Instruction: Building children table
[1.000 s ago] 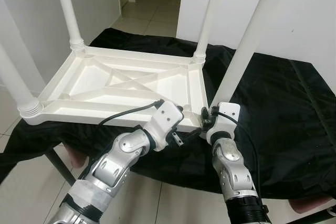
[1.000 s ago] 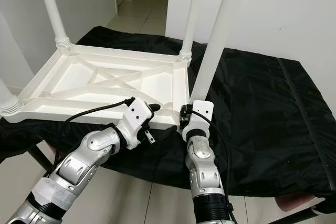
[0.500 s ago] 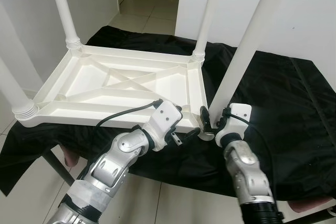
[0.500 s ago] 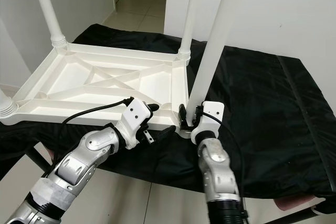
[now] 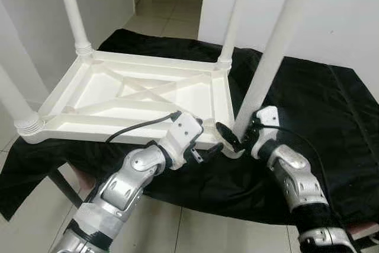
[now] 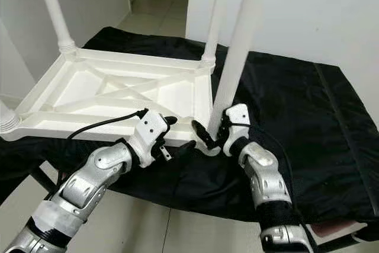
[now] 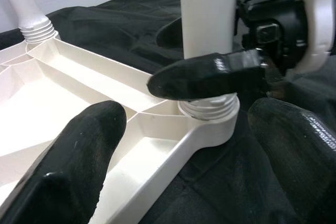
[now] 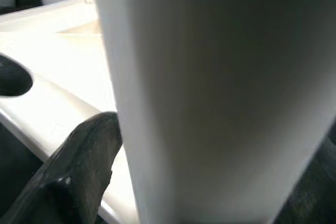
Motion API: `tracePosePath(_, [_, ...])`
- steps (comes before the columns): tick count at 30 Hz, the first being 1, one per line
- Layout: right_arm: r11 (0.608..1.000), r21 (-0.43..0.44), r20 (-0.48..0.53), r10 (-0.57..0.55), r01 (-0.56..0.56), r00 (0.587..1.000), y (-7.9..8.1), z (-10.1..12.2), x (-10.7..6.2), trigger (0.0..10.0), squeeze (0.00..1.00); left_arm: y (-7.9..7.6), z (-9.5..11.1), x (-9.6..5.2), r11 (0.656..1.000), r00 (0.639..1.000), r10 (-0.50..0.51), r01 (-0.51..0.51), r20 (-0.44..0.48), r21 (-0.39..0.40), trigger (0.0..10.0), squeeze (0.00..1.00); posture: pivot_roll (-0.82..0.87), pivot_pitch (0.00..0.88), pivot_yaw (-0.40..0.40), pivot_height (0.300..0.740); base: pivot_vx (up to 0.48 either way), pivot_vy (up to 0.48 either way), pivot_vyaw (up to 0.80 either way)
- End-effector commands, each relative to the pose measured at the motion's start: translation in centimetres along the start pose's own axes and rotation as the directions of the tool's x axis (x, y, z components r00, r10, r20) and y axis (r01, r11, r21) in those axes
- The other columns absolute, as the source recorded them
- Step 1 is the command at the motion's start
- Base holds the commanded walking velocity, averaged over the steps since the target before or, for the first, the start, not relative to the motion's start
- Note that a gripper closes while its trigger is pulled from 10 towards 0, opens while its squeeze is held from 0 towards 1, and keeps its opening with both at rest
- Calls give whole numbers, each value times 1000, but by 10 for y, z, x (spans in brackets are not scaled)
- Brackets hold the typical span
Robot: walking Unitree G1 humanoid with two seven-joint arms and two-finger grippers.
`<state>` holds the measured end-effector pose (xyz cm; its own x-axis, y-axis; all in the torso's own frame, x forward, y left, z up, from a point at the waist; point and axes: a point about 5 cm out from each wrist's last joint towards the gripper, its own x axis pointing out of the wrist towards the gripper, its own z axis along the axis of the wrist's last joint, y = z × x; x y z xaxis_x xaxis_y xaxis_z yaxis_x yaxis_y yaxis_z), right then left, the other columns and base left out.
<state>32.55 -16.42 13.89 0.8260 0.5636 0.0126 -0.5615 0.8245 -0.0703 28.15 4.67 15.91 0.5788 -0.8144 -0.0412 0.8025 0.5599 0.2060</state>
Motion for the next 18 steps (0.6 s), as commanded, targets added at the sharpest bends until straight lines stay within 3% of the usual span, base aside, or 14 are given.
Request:
tracePosePath(1, [998,-28,-32,51,-52,998,0,-2,5,10000,0,-2,2,1,998,998,-57,57,-2,4,10000,0,1,0,-71,740,0,0,0])
tracePosePath(2, [997,-36,-39,67,-68,997,-1,-2,6,10000,0,-2,2,1,998,998,-56,56,-1,5,10000,0,1,0,-71,740,0,0,0])
tracePosePath(3, [995,-37,-62,89,-92,994,-4,-3,8,7373,0,-1,2,1,999,999,-54,54,-1,6,10000,0,6,0,-72,740,0,0,0])
tracePosePath(4, [994,-42,-67,94,-97,993,-5,-4,8,1725,0,-1,2,0,999,999,-53,53,-2,6,10000,0,7,0,-73,740,0,0,0])
tracePosePath(5, [994,-37,-69,101,-104,992,-5,-4,8,1725,0,-1,2,0,999,999,-53,53,-2,6,10000,0,7,0,-73,740,0,0,0])
tracePosePath(6, [993,-32,-73,107,-110,992,-6,-5,7,0,0,0,2,0,999,999,-52,52,-3,7,10000,0,9,0,-73,740,0,0,0])
tracePosePath(16, [991,-21,-95,132,-134,987,-10,-15,1,0,0,0,2,-1,999,999,-50,50,-5,7,10000,0,8,0,-72,740,0,0,0])
tracePosePath(17, [994,4,-81,113,-113,990,-11,-15,1,10000,0,0,2,0,999,999,-51,51,-4,7,10000,0,5,0,-72,740,0,0,0])
tracePosePath(18, [994,4,-81,113,-113,990,-11,-15,1,10000,0,0,2,0,999,999,-51,51,-4,7,10000,0,5,0,-72,740,0,0,0])
